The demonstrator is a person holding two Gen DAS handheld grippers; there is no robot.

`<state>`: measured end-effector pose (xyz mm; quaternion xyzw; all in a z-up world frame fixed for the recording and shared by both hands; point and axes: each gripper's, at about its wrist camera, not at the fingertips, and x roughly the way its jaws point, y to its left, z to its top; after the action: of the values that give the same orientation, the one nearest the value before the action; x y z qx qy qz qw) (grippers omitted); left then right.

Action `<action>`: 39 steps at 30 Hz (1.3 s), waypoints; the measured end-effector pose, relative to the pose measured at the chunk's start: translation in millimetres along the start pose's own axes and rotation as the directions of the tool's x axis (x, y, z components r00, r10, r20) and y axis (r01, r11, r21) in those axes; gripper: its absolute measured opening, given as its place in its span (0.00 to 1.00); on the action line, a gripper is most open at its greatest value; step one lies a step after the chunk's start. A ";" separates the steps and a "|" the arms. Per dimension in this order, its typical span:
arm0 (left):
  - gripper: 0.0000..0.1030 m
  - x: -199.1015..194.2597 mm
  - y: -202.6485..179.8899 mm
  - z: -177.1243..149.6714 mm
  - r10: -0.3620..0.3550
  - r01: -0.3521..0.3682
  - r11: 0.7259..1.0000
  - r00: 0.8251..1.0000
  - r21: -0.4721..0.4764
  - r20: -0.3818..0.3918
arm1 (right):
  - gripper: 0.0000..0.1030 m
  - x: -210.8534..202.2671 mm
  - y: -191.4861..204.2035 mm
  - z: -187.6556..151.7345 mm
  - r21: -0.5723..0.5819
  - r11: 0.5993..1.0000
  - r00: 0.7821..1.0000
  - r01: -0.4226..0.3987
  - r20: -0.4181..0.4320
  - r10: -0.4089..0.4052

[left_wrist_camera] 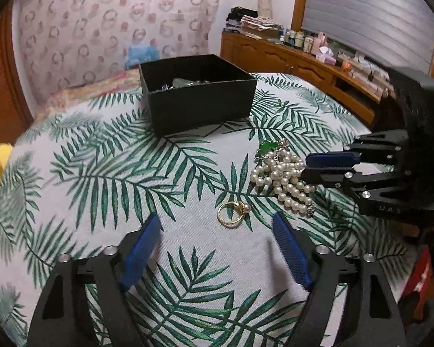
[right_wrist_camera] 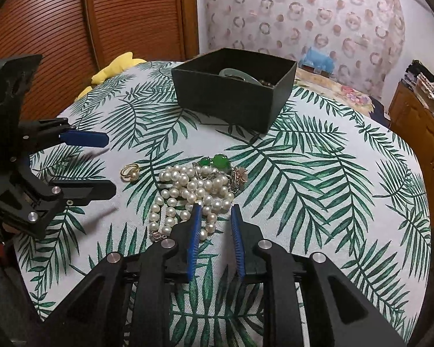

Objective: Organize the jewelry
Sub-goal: 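Move both open tools back over the gold ring and pearl necklace, then grasp the gold ring with the left tool while the right tool lifts the pearl necklace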

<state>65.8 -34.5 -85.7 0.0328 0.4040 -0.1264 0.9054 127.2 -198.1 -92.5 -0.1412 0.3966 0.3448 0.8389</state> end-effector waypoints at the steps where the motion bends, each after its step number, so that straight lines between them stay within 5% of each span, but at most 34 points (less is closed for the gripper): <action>1: 0.72 0.4 -1.5 0.5 0.006 -0.006 1.000 1.000 0.004 0.001 | 0.22 -0.2 0.7 0.0 -0.003 1.000 1.000 0.006 0.001 -0.006; 9: 0.72 3.5 -6.5 6.3 -0.018 0.018 1.000 1.000 0.006 -0.005 | 0.14 -1.3 6.5 -0.8 -0.025 1.000 1.000 0.018 0.001 -0.018; 18: 0.27 14.1 -7.8 10.8 -0.078 0.078 0.997 0.996 0.008 -0.031 | 0.07 -12.9 7.1 -4.9 -0.043 0.999 1.000 0.025 0.007 -0.025; 39: 0.22 10.6 -7.8 7.9 -0.060 0.060 0.998 0.998 0.021 -0.007 | 0.06 -81.8 0.9 28.9 -0.031 0.997 0.980 0.066 0.190 -0.059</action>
<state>76.3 -45.5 -87.9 0.0308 0.4063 -0.1576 0.8995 106.4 -220.9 -11.4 -0.1358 0.3044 0.3374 0.8804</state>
